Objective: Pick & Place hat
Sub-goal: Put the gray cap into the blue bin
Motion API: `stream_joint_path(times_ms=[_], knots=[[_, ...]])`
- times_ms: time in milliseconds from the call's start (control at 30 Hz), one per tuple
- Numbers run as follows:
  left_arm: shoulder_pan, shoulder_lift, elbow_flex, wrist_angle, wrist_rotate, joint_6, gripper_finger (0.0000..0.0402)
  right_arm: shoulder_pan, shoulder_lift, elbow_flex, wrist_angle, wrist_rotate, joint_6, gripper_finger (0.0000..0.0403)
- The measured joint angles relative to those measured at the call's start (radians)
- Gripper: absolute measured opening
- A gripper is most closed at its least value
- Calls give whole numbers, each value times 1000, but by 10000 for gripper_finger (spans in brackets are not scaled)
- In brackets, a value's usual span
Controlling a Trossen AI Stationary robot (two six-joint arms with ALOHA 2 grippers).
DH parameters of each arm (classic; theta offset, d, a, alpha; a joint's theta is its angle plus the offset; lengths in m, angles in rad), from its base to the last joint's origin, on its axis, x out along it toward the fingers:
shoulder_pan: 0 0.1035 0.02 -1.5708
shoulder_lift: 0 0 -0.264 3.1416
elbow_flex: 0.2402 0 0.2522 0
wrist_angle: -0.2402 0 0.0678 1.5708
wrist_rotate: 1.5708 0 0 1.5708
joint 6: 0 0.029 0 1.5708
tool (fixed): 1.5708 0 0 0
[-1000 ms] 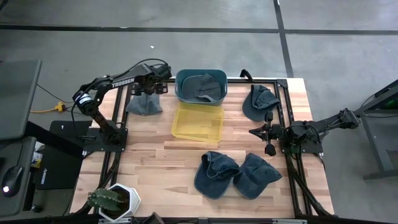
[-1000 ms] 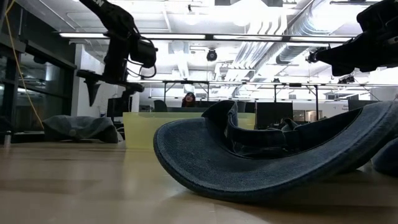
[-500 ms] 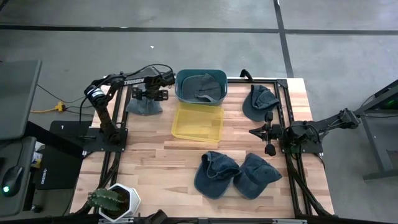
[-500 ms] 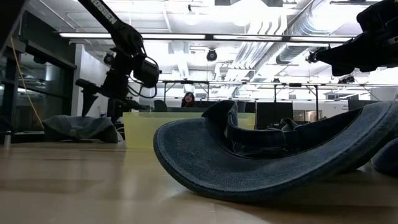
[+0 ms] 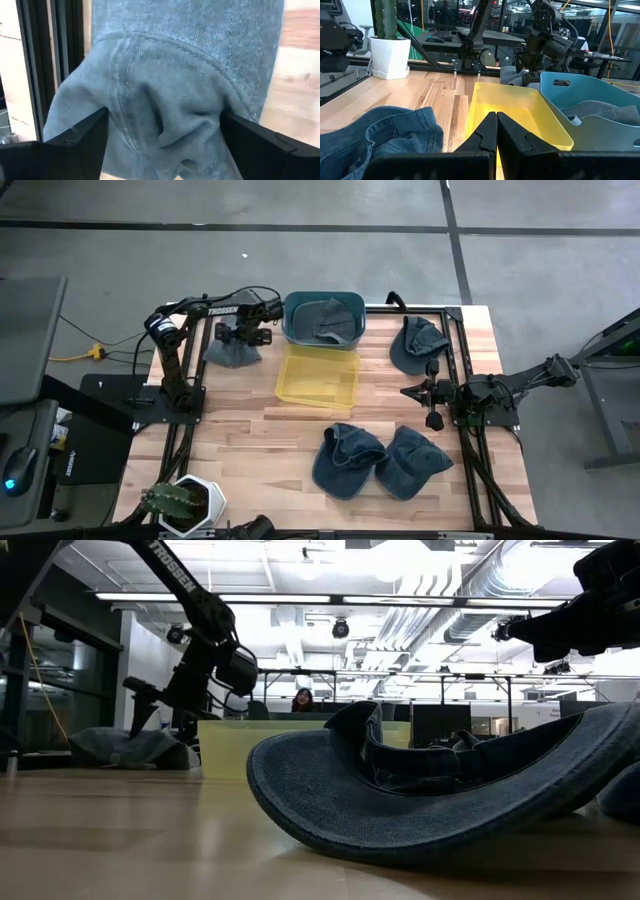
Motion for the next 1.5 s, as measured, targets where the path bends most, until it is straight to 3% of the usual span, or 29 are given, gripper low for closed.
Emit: stream_joint_path(times_ms=[133,433,500,933,1500], knots=[[0,1,0,-1,13,20,260,0,0,0,0,0,0,1],[0,1,0,8,63,126,38,0,0,0,0,0,0,1],[0,1,0,18,83,147,11,0,0,0,0,0,0,1],[-23,-55,17,-32,120,250,0,0,0,0,0,0,0,1],[-128,-294,30,-87,179,342,0,0,0,0,0,0,0,1]])
